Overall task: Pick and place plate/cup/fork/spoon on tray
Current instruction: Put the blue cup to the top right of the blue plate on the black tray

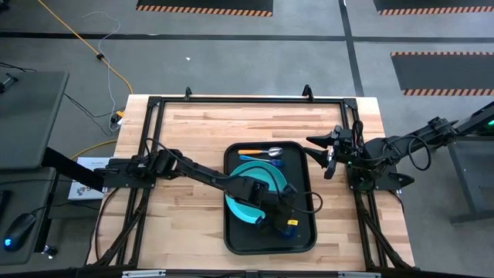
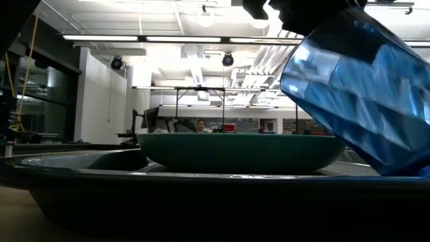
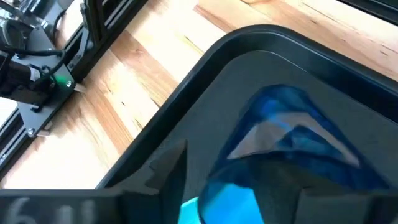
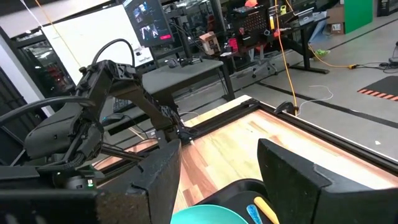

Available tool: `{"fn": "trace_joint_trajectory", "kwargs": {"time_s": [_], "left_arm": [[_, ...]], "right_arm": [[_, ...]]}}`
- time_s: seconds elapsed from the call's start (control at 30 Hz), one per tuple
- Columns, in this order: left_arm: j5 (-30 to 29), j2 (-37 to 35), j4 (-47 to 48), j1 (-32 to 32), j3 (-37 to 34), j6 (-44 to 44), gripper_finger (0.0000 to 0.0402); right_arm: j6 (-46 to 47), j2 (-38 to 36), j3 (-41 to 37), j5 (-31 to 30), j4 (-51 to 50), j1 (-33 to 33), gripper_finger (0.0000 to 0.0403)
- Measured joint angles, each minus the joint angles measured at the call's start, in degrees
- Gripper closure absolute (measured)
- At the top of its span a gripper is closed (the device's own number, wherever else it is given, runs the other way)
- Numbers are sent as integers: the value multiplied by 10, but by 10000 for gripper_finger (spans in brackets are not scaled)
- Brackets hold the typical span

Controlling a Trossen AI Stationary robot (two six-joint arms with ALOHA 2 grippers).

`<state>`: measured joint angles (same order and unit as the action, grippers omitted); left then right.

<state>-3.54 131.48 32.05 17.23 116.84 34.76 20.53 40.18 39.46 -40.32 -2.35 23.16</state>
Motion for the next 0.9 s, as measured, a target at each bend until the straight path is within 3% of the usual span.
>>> {"fn": "trace_joint_trajectory", "kwargs": {"time_s": [0.27,0.9], "left_arm": [[20,-1,-28,-1,0,0,197],[31,-1,-19,24,0,-41,192]], "right_arm": [[0,0,0,0,0,0,199],[0,0,0,0,0,0,199]]}}
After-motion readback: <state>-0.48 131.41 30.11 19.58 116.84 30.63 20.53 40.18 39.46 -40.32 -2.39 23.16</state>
